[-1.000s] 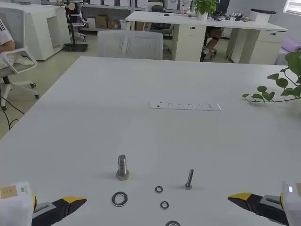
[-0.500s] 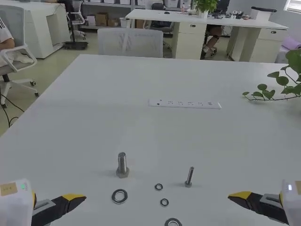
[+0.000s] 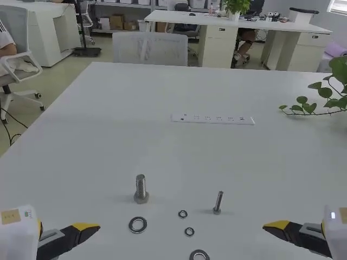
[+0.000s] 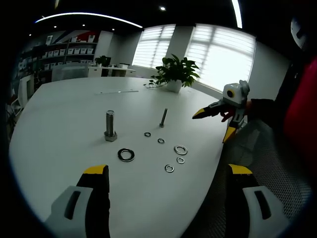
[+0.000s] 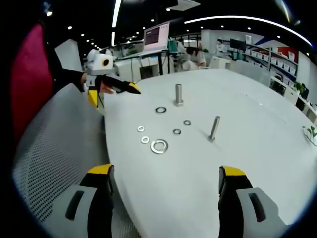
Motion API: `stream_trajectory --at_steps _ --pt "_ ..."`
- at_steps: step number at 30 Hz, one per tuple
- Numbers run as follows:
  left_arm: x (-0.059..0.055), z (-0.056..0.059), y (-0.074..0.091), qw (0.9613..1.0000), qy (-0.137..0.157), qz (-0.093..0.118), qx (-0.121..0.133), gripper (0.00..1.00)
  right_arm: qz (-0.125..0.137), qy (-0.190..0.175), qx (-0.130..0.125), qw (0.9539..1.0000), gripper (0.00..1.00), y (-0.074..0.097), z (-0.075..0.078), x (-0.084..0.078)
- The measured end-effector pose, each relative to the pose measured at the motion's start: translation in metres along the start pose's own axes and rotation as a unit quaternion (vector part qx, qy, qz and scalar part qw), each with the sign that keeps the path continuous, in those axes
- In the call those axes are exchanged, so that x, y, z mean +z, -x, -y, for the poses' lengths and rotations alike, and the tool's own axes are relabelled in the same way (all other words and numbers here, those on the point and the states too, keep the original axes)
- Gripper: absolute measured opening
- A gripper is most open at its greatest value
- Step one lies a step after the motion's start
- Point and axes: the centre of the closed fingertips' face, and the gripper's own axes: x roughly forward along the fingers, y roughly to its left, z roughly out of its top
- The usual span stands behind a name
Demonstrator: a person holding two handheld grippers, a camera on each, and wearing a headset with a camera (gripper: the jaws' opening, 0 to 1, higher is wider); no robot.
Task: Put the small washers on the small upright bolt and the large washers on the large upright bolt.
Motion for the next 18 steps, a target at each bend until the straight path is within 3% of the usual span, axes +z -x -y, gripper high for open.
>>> stream_trajectory --at_steps 18 --pt "0.0006 -0.001 -0.0003 1.0 0.0 0.001 0.0 0.98 -0.007 0.0 0.001 1.0 0.87 -0.0001 -0.0008 -0.0016"
